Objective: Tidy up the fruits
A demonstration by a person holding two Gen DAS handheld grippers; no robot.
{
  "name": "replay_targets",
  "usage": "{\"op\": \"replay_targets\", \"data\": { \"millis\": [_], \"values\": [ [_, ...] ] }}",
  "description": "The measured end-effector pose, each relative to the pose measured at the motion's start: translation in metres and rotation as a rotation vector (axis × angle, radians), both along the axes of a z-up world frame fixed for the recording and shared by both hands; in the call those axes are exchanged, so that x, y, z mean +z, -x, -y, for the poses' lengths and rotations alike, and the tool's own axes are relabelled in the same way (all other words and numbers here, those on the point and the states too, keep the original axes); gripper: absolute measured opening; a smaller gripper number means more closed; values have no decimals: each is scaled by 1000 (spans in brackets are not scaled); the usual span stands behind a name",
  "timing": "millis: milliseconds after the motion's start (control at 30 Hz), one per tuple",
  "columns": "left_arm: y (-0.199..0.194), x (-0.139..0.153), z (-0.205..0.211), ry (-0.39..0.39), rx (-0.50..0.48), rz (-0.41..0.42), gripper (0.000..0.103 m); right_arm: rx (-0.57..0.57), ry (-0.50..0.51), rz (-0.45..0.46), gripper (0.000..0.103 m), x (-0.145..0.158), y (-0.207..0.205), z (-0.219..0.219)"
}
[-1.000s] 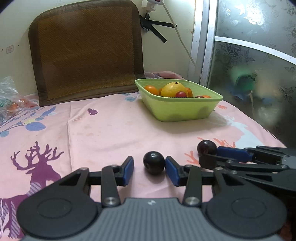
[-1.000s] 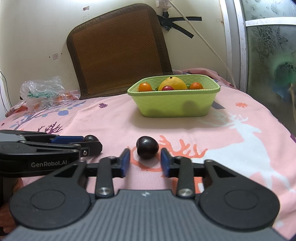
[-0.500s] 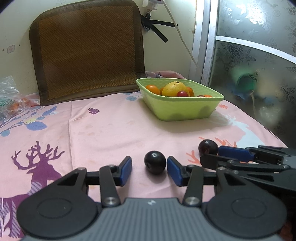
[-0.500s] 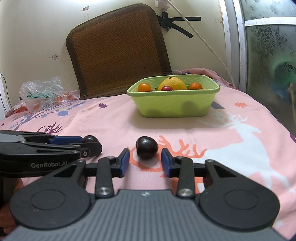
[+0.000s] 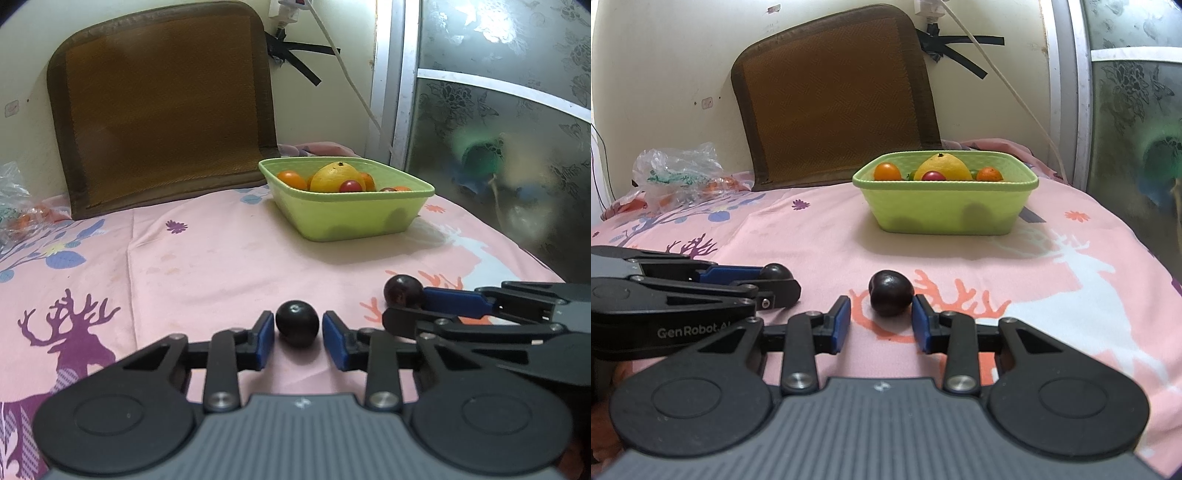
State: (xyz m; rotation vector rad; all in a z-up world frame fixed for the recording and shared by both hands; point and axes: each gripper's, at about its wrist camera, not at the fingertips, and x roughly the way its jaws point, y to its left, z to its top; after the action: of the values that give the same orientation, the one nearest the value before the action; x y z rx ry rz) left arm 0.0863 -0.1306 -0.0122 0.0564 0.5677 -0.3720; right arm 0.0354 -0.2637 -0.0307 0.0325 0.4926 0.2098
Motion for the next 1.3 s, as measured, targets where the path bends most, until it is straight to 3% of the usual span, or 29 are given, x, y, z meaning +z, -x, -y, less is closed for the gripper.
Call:
{"op": "replay_targets", "data": {
  "millis": [300, 400, 500, 767, 967, 1167, 1233, 1300],
  "values": [
    [0, 0, -1, 0, 5, 1, 27, -2, -16, -6, 39, 0, -3, 2],
    [0, 0, 0, -1, 6, 3, 26, -18, -21, 3, 27, 0, -3, 4],
    [0, 0, 0, 0, 3, 2, 26, -8, -29, 22, 27, 2, 1, 5],
    [-11, 20, 1, 95, -61, 31, 26, -47, -145, 67, 27, 13, -5, 32],
    [-57, 67, 33, 82, -97, 109, 27, -86, -186, 148, 27, 43, -43, 63],
    [-127, 65, 64, 44, -53, 56, 27, -91, -84, 144, 33, 43, -112, 71],
    [-142, 58, 68, 50, -51, 21, 33, -104, -113, 163, 47, 33, -115, 78],
    [-146, 54, 69, 46, -46, 32, 49, -84, -204, 149, 45, 27, -114, 91]
  ]
}}
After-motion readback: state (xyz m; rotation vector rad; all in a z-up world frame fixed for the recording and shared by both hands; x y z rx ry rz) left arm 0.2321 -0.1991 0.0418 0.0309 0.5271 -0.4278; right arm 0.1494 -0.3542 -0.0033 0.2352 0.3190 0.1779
